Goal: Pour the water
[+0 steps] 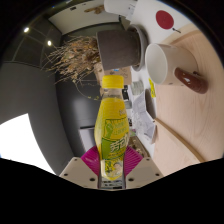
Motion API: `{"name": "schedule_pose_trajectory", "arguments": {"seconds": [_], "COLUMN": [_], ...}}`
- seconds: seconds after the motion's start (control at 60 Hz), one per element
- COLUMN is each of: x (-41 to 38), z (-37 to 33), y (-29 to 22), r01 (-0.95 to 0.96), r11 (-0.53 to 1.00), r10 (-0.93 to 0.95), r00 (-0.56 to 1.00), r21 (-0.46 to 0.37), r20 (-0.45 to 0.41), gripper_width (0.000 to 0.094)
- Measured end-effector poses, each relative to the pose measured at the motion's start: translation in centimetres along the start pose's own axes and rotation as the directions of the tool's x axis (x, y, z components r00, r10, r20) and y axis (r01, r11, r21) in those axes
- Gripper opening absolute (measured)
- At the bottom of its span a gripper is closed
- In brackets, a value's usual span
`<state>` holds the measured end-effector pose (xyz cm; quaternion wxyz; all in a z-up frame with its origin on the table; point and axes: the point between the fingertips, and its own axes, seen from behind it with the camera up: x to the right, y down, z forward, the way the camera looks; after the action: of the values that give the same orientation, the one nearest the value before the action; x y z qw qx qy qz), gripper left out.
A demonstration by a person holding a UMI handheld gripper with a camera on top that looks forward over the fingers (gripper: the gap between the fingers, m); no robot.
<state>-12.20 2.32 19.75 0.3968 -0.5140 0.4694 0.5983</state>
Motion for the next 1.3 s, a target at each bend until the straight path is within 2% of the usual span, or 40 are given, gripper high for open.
{"name": "schedule_pose_trajectory", "arguments": {"seconds": [0.183,0.4,0.517,0.617,0.7,0.8,0.9,1.0,1.083,1.15,1.3], "x": [1.0,1.0,0.5,-1.4,-4.4,-8.5,-12.3,-13.7,-12.6,-10.2,-3.0], "z": [-0.1,-0.1,-0.3,-0.7,-1.5,-2.5,-4.6,-6.6,-7.8,-8.7,-9.9], "y": [-3.0,-3.0,-2.4,-2.8,-4.6,-7.9,-11.6,-16.5,-21.3,-24.9,-30.9], "r01": [-0.245,-0.238,-0.098,0.126,0.351,0.613,0.788,0.915,0.977,0.993,0.96], "r11": [0.97,0.971,0.994,0.989,0.935,0.79,0.615,0.4,0.215,0.092,-0.064], "r10": [0.244,0.238,0.096,-0.13,-0.354,-0.61,-0.777,-0.886,-0.92,-0.916,-0.881], "r00": [0.968,0.971,0.995,0.99,0.933,0.787,0.614,0.401,0.203,0.054,-0.183], "r21": [0.0,-0.029,-0.056,-0.072,-0.052,0.001,0.042,0.056,0.002,-0.076,-0.272], "r20": [0.052,0.024,-0.029,-0.055,-0.065,-0.095,-0.137,-0.232,-0.335,-0.398,-0.437], "gripper_width": [0.0266,0.0267,0.0268,0.0268,0.027,0.0269,0.0268,0.0269,0.0269,0.027,0.027]}}
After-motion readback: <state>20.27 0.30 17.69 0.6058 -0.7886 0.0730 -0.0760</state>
